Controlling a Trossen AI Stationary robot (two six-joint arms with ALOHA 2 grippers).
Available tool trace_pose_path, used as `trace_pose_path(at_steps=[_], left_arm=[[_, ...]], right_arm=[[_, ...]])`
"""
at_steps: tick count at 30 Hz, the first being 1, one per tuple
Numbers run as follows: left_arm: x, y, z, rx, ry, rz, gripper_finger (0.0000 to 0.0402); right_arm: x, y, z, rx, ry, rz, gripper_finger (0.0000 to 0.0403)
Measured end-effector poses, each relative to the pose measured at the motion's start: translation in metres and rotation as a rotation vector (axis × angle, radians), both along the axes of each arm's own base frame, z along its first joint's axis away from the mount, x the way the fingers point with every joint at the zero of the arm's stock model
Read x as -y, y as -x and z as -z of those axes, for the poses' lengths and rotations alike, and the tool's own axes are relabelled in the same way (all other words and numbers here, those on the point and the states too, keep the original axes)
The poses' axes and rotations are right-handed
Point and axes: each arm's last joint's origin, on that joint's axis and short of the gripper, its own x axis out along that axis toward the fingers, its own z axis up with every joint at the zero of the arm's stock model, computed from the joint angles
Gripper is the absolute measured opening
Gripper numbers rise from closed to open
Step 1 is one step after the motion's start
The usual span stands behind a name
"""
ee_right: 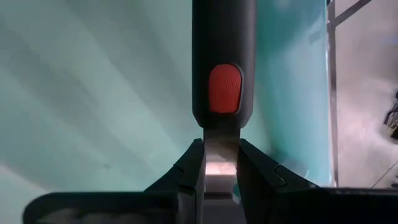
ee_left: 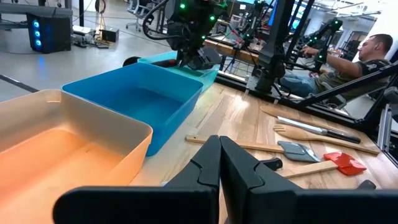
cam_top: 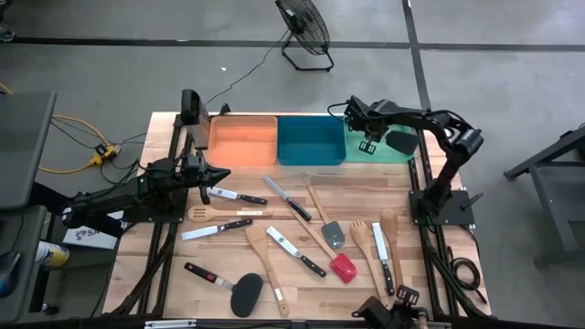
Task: Pick & Place Kitchen Items
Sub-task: Put the black right spatula into the green bin
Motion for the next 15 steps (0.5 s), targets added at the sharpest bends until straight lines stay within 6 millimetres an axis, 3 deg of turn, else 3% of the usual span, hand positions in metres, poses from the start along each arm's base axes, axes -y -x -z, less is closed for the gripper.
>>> trace_pose_path(at_steps=[10, 15], left_arm=[[0.0000, 0.0000, 0.0001, 0.000, 0.000, 0.000, 0.0000], [0.0000, 0.0000, 0.0001, 0.000, 0.000, 0.000, 0.0000]], right_arm=[[0.0001, -0.0016, 0.0007, 0.051, -0.012, 0.029, 0.0061], [0.0003, -0.0018, 0.0006, 0.055, -0.010, 0.031, 0.0088]])
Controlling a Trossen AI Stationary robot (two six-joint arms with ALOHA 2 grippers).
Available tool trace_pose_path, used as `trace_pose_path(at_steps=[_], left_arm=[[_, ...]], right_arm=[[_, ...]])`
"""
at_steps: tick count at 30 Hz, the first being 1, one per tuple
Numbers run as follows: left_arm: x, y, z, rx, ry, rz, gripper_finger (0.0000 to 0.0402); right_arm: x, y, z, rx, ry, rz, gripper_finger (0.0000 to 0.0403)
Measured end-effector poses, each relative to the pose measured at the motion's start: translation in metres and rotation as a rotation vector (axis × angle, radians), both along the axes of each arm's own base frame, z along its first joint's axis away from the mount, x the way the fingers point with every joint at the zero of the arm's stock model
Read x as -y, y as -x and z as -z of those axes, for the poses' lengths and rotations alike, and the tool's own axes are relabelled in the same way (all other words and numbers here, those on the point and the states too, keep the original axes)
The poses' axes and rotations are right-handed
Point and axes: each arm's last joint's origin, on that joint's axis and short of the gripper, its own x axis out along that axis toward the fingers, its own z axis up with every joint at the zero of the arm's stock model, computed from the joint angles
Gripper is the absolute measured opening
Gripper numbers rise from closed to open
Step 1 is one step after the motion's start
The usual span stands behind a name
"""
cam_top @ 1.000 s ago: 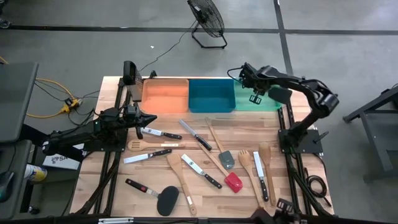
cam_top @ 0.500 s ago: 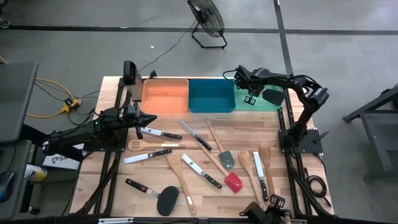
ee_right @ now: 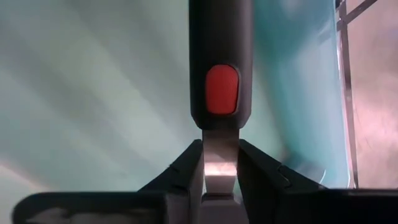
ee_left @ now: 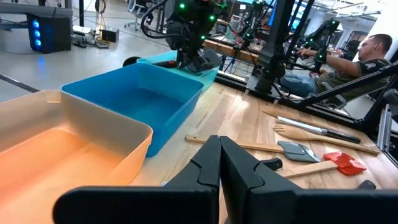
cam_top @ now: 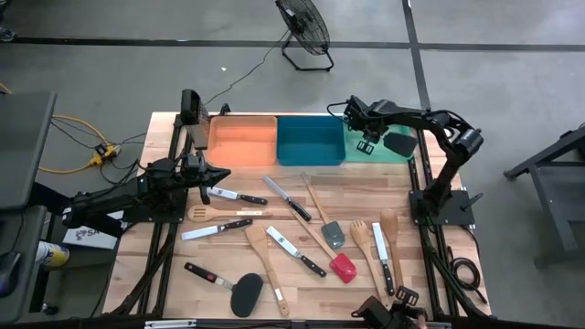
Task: Pick & Place Kitchen Items
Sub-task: Put the black right spatula into the green bin, then put the knife into the blue bin
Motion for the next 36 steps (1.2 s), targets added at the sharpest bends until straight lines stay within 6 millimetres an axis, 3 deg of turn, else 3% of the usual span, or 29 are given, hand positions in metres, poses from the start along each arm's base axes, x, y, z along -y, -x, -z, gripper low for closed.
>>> trace_pose_path(at_steps=[9, 17, 28, 36], left_arm=[[0.000, 0.000, 0.000, 0.000, 0.000, 0.000, 0.0000], [0.000, 0.000, 0.000, 0.000, 0.000, 0.000, 0.0000], [0.000, 0.000, 0.000, 0.000, 0.000, 0.000, 0.0000], [0.000, 0.000, 0.000, 0.000, 0.000, 0.000, 0.0000]], right_arm=[[-0.003, 0.001, -0.002, -0.053, 0.051, 0.026, 0.0158], [-0.018, 0.009, -0.025, 0.006, 0.062, 0.150, 0.0196], [-0.067, 0.018, -0.070, 0.395, -0.216, 0.474, 0.0194], [-0.121, 0.010, -0.091, 0.457, -0.325, 0.521, 0.0191]])
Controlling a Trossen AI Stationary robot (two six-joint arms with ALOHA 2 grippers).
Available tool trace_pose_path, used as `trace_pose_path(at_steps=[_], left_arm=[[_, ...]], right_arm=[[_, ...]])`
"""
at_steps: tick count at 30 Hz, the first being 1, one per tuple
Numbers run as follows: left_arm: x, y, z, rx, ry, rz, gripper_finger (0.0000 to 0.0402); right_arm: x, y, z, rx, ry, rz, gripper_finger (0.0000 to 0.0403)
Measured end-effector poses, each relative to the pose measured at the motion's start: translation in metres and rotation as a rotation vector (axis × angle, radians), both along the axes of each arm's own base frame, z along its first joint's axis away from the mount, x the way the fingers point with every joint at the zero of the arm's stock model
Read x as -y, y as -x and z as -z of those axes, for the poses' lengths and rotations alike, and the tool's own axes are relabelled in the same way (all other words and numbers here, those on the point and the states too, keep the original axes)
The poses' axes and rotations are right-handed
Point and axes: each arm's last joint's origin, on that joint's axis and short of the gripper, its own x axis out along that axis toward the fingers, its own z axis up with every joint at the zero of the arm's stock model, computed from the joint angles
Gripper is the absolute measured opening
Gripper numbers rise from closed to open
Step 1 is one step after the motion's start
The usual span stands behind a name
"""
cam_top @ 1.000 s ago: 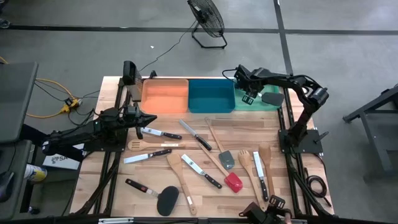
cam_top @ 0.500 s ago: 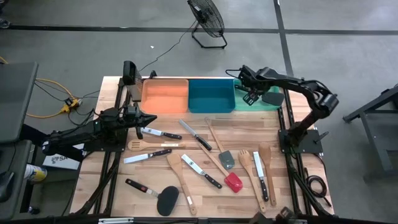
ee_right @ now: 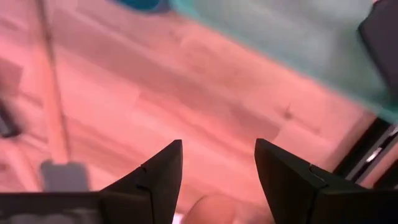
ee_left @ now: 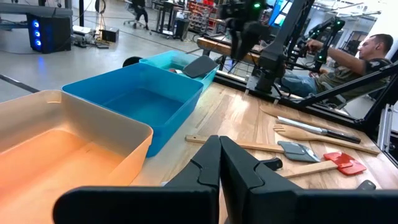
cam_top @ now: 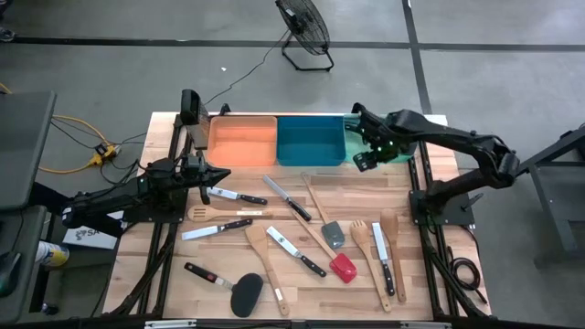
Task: Pick & Place Kitchen Items
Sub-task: Put the knife into the blue bin
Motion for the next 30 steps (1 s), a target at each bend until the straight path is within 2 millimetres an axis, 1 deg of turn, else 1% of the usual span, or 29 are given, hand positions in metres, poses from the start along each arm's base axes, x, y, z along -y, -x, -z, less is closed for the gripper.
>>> trace_pose_path(at_steps=[5, 10, 14, 21, 25, 30], left_arm=[[0.000, 0.000, 0.000, 0.000, 0.000, 0.000, 0.0000], [0.000, 0.000, 0.000, 0.000, 0.000, 0.000, 0.0000], [0.000, 0.000, 0.000, 0.000, 0.000, 0.000, 0.0000], [0.000, 0.000, 0.000, 0.000, 0.000, 0.000, 0.0000], [0.000, 0.000, 0.000, 0.000, 0.000, 0.000, 0.0000], [0.000, 0.000, 0.000, 0.000, 0.000, 0.000, 0.0000]], right_arm=[[-0.037, -0.009, -0.004, -0.006, -0.016, 0.018, 0.0191], [-0.078, -0.020, -0.002, -0.019, -0.046, 0.032, 0.0191], [-0.112, -0.023, -0.001, -0.028, -0.072, 0.063, 0.0191], [-0.167, -0.016, -0.001, -0.061, -0.148, 0.161, 0.0191], [-0.191, -0.008, -0.001, -0.068, -0.160, 0.223, 0.0191], [-0.216, -0.001, 0.000, -0.068, -0.178, 0.290, 0.0191]])
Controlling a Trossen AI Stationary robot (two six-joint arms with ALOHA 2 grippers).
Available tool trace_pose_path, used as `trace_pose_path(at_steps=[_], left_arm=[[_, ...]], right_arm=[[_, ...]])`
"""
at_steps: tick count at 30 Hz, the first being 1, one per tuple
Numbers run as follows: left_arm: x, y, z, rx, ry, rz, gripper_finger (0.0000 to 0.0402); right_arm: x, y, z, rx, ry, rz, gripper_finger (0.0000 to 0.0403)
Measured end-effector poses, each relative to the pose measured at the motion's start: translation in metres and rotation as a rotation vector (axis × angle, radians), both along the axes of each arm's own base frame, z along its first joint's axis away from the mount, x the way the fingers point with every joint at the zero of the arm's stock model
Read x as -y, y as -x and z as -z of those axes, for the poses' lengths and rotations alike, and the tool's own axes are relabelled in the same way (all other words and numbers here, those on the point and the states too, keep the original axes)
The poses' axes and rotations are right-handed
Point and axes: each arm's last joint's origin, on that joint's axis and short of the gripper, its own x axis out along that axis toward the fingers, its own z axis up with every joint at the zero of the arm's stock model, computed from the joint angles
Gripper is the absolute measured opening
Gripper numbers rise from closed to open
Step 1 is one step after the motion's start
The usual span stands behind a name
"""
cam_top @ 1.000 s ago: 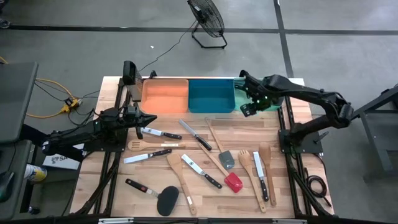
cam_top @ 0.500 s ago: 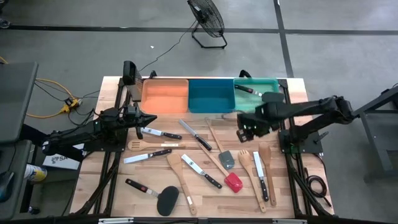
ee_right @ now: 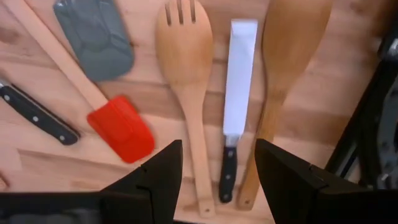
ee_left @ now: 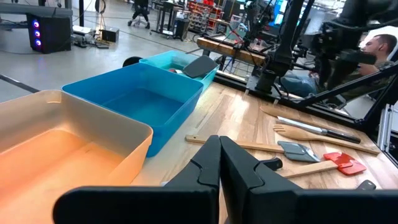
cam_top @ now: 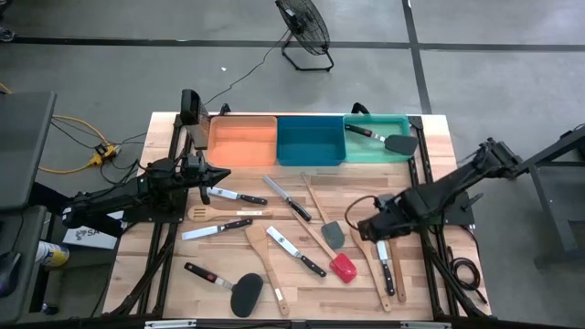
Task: Pick & Place Kitchen Items
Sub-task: Put the knife into the blue bin
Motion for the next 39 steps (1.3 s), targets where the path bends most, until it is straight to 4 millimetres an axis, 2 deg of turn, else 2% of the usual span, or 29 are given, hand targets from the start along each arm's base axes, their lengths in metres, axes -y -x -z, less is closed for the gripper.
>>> trace_pose_path(at_steps=[8, 18, 25, 32, 39], left_arm=[[0.000, 0.000, 0.000, 0.000, 0.000, 0.000, 0.0000], [0.000, 0.000, 0.000, 0.000, 0.000, 0.000, 0.0000], [0.000, 0.000, 0.000, 0.000, 0.000, 0.000, 0.0000], [0.000, 0.000, 0.000, 0.000, 0.000, 0.000, 0.0000], [0.000, 0.000, 0.000, 0.000, 0.000, 0.000, 0.0000]], right_arm=[[-0.037, -0.009, 0.026, -0.075, -0.048, -0.020, 0.0191], [-0.069, -0.018, 0.066, -0.228, -0.085, -0.011, 0.0191], [-0.076, -0.019, 0.080, -0.262, -0.041, -0.013, 0.0191], [-0.072, -0.014, 0.097, -0.262, -0.013, -0.003, 0.0191], [-0.073, -0.011, 0.102, -0.262, -0.014, -0.015, 0.0191]])
